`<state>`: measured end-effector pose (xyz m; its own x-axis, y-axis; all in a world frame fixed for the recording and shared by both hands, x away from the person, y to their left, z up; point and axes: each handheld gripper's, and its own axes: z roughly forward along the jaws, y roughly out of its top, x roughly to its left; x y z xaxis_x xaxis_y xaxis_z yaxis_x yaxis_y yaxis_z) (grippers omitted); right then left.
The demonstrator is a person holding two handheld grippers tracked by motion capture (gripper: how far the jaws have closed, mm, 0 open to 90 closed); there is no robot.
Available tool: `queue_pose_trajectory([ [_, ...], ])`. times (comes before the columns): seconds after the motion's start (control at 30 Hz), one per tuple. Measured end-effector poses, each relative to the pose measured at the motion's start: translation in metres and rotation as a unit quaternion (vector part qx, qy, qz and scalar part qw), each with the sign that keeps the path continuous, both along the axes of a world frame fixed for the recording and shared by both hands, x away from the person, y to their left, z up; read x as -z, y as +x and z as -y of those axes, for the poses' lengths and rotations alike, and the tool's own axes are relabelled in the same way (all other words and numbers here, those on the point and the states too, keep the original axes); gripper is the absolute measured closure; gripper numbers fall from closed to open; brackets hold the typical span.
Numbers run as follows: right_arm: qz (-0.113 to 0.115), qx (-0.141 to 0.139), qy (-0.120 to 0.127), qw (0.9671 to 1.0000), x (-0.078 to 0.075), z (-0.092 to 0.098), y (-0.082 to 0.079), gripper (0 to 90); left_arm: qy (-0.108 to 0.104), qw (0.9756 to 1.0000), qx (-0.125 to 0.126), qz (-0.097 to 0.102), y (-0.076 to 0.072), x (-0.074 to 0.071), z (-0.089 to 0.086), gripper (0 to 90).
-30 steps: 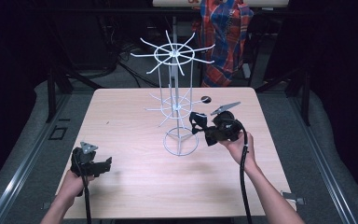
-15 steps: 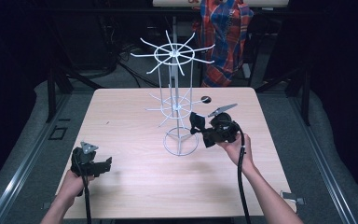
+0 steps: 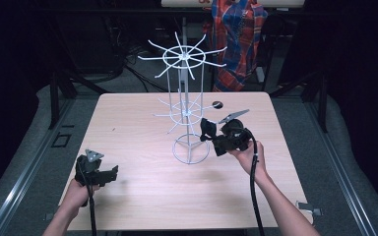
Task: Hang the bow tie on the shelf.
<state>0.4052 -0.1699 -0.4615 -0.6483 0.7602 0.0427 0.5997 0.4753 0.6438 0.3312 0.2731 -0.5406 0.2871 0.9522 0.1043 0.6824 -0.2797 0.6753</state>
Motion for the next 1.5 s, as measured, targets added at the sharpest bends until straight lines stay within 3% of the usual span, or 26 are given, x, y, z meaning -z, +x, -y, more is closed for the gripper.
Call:
queue_pose_trajectory([
  [0.43, -0.006, -0.001, 0.0, 1.0, 0.0, 0.0, 0.0, 58.7, -0.001, 1.0, -0.002, 0.004, -0.001, -0.001, 0.0, 16.1],
  [0.9, -0.004, 0.001, -0.008, 1.0, -0.005, 0.004, -0.004, 43.0, -0.002, 1.0, -0.001, 0.004, -0.001, -0.001, -0.001, 16.1],
  [1.13, -0.006, -0.005, -0.022, 0.9997, -0.012, 0.011, -0.01, 32.1, -0.002, 1.0, -0.002, 0.005, -0.002, -0.002, -0.001, 16.1],
  [1.33, 0.002, -0.007, -0.023, 0.9997, -0.017, 0.019, -0.016, 27.6, -0.003, 1.0, -0.002, 0.006, -0.002, -0.002, -0.001, 16.1],
  [1.5, -0.006, -0.017, -0.023, 0.9996, -0.021, 0.029, -0.021, 24.0, 0.0, 1.0, -0.001, 0.004, -0.002, -0.002, 0.0, 16.1],
])
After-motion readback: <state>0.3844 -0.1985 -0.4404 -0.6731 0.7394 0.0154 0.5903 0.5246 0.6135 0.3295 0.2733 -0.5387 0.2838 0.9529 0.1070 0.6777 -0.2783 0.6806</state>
